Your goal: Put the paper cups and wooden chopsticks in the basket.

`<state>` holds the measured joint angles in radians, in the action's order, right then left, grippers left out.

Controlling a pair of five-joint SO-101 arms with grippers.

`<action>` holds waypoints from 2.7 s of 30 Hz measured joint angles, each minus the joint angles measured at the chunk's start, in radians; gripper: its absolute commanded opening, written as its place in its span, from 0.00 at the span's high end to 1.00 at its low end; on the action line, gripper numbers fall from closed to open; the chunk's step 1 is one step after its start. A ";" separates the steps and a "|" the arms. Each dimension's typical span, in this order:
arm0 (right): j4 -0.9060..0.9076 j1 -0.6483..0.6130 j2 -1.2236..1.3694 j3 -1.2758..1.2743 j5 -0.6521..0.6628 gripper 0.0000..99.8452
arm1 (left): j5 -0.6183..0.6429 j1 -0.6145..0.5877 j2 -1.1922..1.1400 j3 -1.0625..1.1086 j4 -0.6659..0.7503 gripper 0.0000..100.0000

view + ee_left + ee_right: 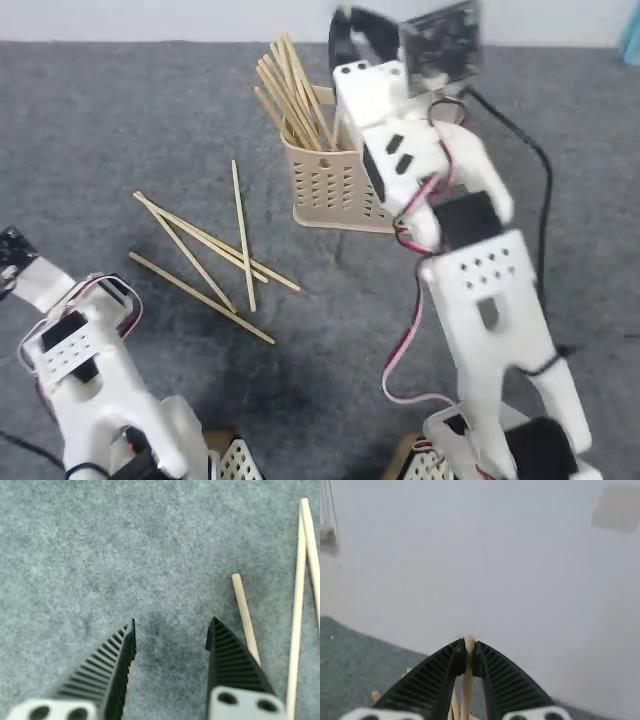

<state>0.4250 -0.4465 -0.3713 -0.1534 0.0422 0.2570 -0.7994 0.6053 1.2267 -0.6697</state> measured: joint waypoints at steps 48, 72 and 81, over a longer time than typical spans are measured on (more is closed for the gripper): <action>0.336 -0.485 0.255 -0.086 -0.061 0.86 | -0.005 0.000 0.000 0.000 0.000 0.78; -0.186 -0.347 0.898 -0.049 -0.068 0.86 | -0.005 0.000 0.000 0.000 0.023 0.78; -0.186 -0.344 0.947 0.008 -0.068 0.95 | -0.005 0.000 0.000 0.000 0.023 0.78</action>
<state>0.2394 -0.7902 0.5754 -0.1458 -0.0253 0.2524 -0.7994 0.6053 1.2267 -0.6467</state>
